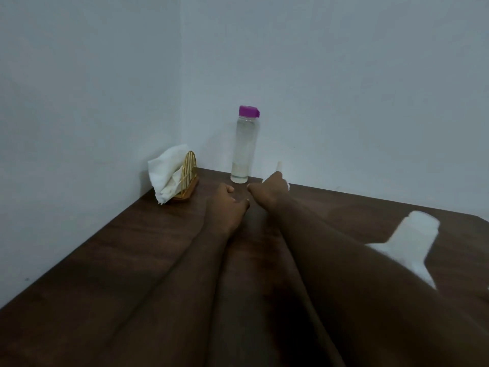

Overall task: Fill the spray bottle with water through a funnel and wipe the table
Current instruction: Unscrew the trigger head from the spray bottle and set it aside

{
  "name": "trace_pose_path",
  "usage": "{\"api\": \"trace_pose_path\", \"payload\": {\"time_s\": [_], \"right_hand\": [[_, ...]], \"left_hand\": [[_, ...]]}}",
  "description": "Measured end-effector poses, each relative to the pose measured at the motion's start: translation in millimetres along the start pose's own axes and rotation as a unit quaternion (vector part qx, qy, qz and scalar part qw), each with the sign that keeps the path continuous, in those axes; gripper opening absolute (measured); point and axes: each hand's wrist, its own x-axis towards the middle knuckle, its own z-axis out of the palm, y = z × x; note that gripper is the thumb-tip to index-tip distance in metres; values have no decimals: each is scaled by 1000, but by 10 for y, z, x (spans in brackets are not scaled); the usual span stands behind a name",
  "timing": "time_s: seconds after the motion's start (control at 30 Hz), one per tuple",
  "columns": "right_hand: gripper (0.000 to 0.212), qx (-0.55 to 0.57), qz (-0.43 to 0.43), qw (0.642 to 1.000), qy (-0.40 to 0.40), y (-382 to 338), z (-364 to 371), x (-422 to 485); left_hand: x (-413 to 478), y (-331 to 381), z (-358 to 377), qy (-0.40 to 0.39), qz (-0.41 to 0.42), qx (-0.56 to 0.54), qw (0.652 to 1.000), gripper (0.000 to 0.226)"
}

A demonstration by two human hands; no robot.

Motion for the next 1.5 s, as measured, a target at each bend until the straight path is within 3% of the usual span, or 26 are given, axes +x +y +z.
{"api": "trace_pose_path", "payload": {"time_s": [0.07, 0.17, 0.33, 0.5, 0.63, 0.77, 0.83, 0.97, 1.13, 1.3, 1.5], "right_hand": [[68, -9, 44, 998, 34, 43, 47, 220], [69, -27, 92, 992, 79, 143, 54, 456], [71, -49, 76, 987, 134, 288, 281, 732], [66, -135, 41, 989, 46, 310, 193, 814], [66, -137, 15, 990, 23, 291, 127, 584], [35, -105, -49, 990, 75, 251, 114, 92], [36, -80, -62, 992, 75, 223, 44, -178], [65, -124, -58, 991, -3, 144, -352, -778], [51, -82, -171, 982, 2, -87, -786, -1384], [55, -141, -267, 953, 12, -304, -1377, -1709], [65, -102, -261, 960, 15, -347, -2113, -1820]], "left_hand": [[127, -42, 60, -8, 7, 9, 1000, 40], [246, -54, 110, -6, 20, 6, 1000, 39], [359, -119, 156, -14, 35, -4, 999, 37], [384, -140, 155, -16, 43, -26, 999, 35], [354, -109, 124, -6, 37, -33, 999, 25], [304, -77, 84, 21, 53, -19, 998, 10], [219, -32, 61, 42, 82, -7, 996, 4], [-166, 85, -60, 104, 174, 28, 979, 8], [-687, 333, -169, 180, 280, -40, 942, 6], [-1077, 792, -296, 190, 307, -127, 924, 12], [-1243, 1211, -421, 197, 307, -138, 921, 20]]}}
